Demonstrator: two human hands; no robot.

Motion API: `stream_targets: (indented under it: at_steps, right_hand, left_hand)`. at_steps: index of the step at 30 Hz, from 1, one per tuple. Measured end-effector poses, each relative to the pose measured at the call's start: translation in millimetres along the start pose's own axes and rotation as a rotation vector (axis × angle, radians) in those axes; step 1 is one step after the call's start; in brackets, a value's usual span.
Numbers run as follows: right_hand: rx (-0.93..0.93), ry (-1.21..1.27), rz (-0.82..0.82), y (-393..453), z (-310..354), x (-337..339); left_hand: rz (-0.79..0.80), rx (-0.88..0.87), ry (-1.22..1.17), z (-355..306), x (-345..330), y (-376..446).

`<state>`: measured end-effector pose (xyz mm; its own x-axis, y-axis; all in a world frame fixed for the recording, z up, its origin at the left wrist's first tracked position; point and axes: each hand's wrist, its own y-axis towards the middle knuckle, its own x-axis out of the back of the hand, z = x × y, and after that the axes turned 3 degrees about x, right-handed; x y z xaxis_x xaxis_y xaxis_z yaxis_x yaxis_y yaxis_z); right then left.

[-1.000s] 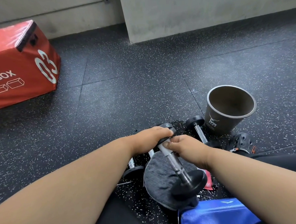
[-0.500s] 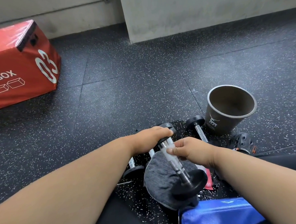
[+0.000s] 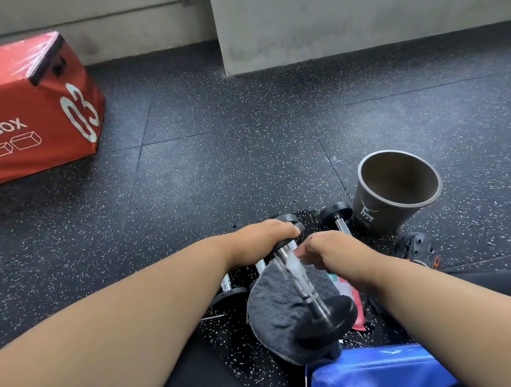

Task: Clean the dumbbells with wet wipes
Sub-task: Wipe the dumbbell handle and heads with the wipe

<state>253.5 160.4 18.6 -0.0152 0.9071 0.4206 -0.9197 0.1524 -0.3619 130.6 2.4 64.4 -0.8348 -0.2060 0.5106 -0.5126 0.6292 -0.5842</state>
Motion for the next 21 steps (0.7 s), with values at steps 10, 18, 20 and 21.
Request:
stream_targets:
  at_steps: [10,18,20,21]
  right_hand:
    - [-0.018,0.373,0.054,7,-7,-16]
    - [-0.012,0.228,-0.068,13,-10,-36]
    - [-0.008,0.213,-0.007,11,-11,-29]
    - [-0.017,0.204,0.035,10,-13,-25]
  left_hand:
    - [0.013,-0.063,0.01,-7,0,-8]
    - [0.012,-0.047,0.034,-3,-1,-1]
    - [-0.001,-0.034,0.014,-2,-2,2]
    - [-0.006,-0.033,0.014,-1,-2,2]
